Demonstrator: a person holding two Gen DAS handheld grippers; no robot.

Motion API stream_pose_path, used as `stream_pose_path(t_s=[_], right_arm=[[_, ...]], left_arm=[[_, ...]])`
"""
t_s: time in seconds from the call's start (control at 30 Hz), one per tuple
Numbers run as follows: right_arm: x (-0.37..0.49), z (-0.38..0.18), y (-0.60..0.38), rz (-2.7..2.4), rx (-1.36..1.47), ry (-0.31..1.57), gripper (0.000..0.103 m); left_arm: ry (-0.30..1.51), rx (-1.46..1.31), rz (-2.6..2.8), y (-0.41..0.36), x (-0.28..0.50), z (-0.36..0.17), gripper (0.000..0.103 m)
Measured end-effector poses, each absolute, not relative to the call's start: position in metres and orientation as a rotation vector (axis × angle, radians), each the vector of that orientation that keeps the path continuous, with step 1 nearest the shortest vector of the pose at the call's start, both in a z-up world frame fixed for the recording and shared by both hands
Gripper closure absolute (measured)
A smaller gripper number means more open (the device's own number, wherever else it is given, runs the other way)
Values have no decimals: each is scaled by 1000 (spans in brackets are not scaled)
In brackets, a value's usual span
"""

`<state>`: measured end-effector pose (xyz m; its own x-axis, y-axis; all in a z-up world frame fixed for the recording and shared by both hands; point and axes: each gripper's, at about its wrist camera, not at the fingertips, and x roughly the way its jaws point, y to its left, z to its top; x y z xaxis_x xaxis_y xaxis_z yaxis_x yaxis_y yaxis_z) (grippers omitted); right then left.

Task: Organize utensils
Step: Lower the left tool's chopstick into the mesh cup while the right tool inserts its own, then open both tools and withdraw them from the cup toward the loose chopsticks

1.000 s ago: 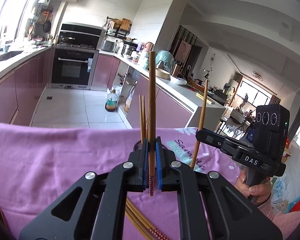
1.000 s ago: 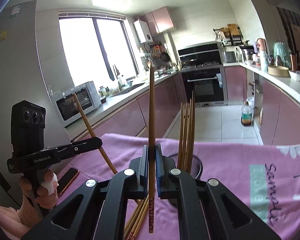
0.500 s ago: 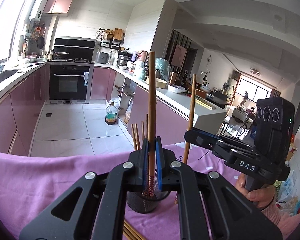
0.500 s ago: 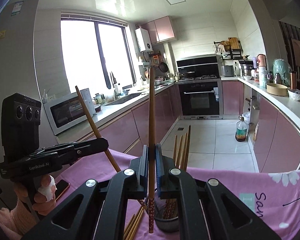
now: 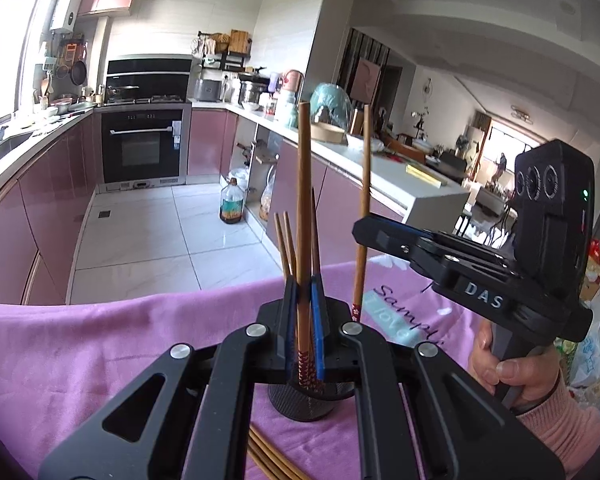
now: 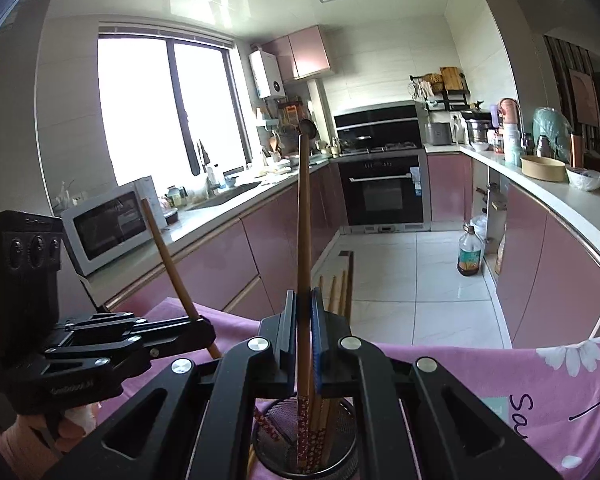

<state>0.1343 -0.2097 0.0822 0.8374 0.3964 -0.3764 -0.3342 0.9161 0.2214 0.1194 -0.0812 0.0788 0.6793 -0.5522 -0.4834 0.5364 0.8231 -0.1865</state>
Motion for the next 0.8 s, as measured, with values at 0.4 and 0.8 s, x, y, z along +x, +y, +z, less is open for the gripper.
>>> stream_pose_path(t_s=[0.4,0.8], right_arm=[[150,51,-204,377,126,566,98],[159,31,-198,346,111,677,95]], left_arm=[[652,51,-638,-90,135,51,95],[712,54,-616,-94,173,37,95]])
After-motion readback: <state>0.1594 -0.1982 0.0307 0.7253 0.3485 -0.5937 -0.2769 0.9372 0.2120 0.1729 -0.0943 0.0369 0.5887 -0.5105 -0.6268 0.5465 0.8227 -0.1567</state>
